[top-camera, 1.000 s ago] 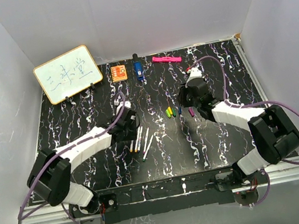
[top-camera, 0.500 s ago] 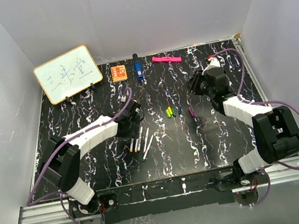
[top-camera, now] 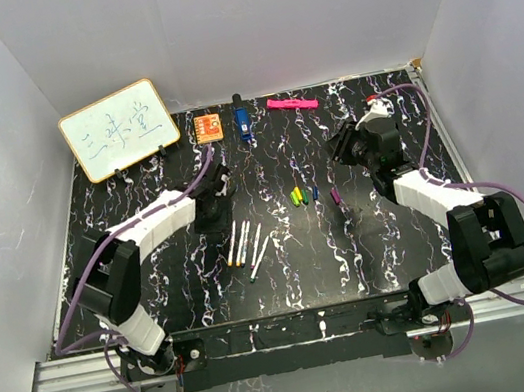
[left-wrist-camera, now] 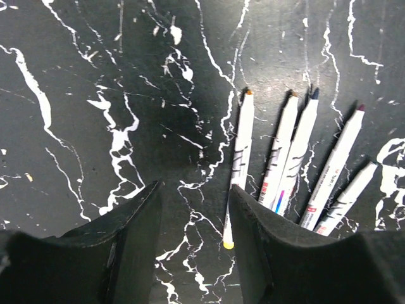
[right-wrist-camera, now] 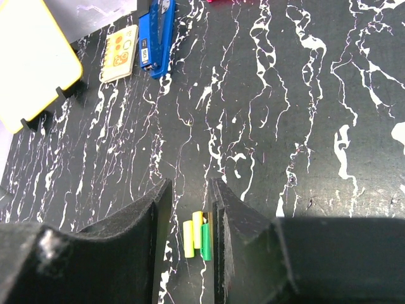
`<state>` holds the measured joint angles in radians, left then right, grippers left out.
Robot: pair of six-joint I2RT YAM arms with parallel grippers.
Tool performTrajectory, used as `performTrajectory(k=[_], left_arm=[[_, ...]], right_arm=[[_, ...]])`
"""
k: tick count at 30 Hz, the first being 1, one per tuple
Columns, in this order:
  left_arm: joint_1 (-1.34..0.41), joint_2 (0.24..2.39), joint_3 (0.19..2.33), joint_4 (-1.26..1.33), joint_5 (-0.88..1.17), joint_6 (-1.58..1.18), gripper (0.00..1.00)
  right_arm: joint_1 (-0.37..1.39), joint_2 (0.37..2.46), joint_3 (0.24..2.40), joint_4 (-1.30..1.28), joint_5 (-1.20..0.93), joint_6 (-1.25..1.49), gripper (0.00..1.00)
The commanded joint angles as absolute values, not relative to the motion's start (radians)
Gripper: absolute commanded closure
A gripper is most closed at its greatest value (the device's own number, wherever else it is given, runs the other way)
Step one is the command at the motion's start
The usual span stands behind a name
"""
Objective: Insert the pens into the pen caps
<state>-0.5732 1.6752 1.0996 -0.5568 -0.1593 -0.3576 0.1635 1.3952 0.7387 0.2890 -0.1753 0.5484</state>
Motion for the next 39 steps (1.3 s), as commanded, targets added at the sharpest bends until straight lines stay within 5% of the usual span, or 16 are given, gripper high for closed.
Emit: performTrajectory(k=[1,39], left_arm=[[-0.578,1.677,1.141,-0.598,-0.081,-0.361,0.56],[-0.604,1.84,1.205,-0.671,-0.02,-0.394,0.67]], right_arm=[[0.166,1.363,0.747,0.33,-0.172,0.538,0.72],[0.166,1.37,0.742,0.325,-0.194,0.537,0.7]])
